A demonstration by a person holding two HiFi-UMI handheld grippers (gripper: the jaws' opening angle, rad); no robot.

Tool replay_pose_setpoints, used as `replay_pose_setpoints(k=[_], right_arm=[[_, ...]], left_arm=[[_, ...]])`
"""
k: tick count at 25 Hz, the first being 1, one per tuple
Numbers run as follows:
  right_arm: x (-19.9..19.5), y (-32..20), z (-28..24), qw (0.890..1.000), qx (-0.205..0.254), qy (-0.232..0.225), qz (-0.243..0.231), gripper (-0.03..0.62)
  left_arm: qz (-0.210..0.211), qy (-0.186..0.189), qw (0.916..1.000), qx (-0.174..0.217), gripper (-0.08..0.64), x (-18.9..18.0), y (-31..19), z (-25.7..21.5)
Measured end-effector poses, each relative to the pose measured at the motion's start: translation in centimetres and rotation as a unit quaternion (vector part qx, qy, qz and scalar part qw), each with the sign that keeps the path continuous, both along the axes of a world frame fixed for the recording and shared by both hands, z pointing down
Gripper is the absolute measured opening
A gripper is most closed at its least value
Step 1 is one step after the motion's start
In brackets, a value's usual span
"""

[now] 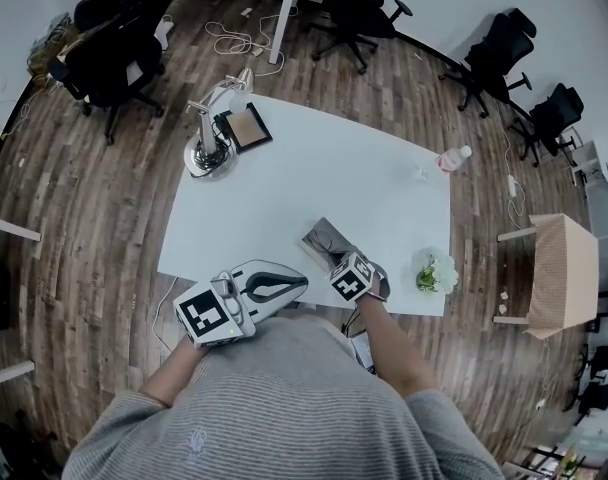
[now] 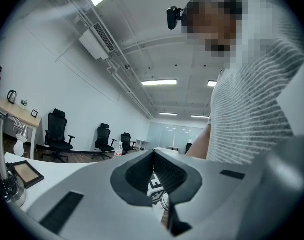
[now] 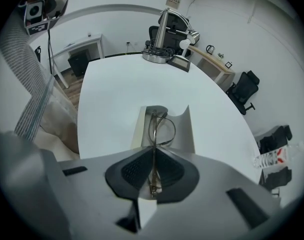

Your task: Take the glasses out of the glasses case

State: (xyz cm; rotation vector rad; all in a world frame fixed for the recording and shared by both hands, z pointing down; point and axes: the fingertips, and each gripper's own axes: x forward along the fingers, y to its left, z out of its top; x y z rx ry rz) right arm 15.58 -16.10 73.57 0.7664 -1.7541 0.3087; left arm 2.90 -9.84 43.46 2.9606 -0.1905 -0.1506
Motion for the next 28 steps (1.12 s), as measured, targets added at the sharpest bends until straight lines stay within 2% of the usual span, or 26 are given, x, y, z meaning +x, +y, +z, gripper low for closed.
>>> replay_pose_setpoints(k=[11, 22, 26, 28], right_arm=[[0.6, 0.0, -1.3, 0.999, 0.011, -0.019, 0.023, 0.026], [-0.6, -0.8, -4.2, 0.996, 0.058, -0.061, 0.032, 0.026], [-1.3, -1.0, -5.7, 0.993, 0.078, -0.085, 0.039, 0.026], [-1.6, -1.1, -6.5, 0.990, 0.089, -0.098, 0.045, 0.026]], left_arm=[[0.007, 0.002, 1.0000, 0.003, 0.012, 0.3, 0.0, -0.2], [0.008, -0.038, 0.9990, -0.023, 0.012, -0.2, 0.1, 0.9], [0.015, -0.003, 0.9999, 0.004, 0.011, -0.1, 0.4, 0.0], [0.018, 0.001, 0.9998, 0.008, 0.012, 0.0, 0.5, -0.2]])
